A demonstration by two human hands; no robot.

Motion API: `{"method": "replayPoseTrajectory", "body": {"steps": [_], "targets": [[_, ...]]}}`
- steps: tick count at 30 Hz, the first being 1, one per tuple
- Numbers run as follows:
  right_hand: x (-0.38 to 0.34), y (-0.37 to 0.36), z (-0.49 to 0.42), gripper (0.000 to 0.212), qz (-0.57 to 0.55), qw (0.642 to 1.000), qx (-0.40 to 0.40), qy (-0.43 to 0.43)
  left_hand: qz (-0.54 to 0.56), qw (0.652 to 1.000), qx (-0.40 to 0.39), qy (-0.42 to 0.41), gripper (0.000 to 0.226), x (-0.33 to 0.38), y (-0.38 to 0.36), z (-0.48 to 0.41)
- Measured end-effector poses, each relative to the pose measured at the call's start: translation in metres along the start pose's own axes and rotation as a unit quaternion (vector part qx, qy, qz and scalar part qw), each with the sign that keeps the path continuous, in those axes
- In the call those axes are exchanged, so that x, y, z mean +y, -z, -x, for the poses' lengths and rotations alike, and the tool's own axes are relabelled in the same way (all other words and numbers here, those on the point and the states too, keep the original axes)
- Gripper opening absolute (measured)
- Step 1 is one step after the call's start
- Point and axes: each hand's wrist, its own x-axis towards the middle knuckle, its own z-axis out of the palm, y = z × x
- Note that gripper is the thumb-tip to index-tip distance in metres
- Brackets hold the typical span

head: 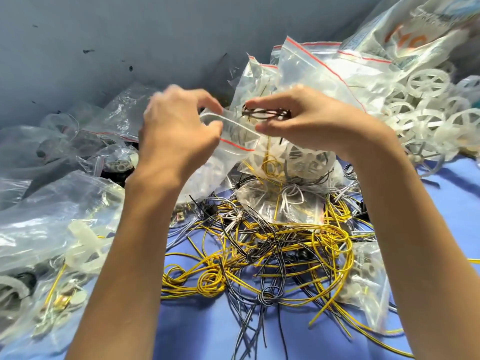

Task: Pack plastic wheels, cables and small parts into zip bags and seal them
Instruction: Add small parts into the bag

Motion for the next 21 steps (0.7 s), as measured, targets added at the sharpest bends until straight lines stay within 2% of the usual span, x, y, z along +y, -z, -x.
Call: {"method": "replayPoseTrajectory", "body": {"steps": [3,5,9,11,14,16,19,21], "targets": [[-0.005,-0.008,0.000,0.036,0.063,0.996,-0.056,0.015,-0.007,0.990,-0.138,0.013,0.034,-0.004,-0.004,0.003],[-0.009,-0.012,-0.001,0.037,0.089,0.991,-0.098,0.020,-0.001,0.980,-0.196,-0.012,0.041,-0.004,-0.004,0.003],[-0.010,-0.020,-0.005,0.038,0.140,0.978,-0.153,0.033,0.000,0.965,-0.250,-0.080,0.053,-0.005,-0.002,0.002],[-0.009,-0.025,-0.007,0.037,0.099,0.982,-0.159,0.016,0.016,0.958,-0.270,-0.101,0.059,-0.005,0.003,0.002],[-0.008,-0.032,-0.011,0.028,0.069,0.988,-0.135,0.003,0.045,0.943,-0.299,-0.138,0.059,-0.003,0.013,0.004],[-0.008,-0.035,-0.014,0.020,0.088,0.993,-0.074,0.017,0.052,0.935,-0.314,-0.157,0.056,-0.002,0.017,0.006],[-0.009,-0.035,-0.016,0.026,0.034,0.999,0.000,-0.009,0.055,0.932,-0.328,-0.145,0.060,-0.003,0.018,0.007],[-0.011,-0.035,-0.015,0.024,0.015,1.000,-0.013,-0.003,0.055,0.937,-0.319,-0.132,0.065,-0.003,0.017,0.006]]}}
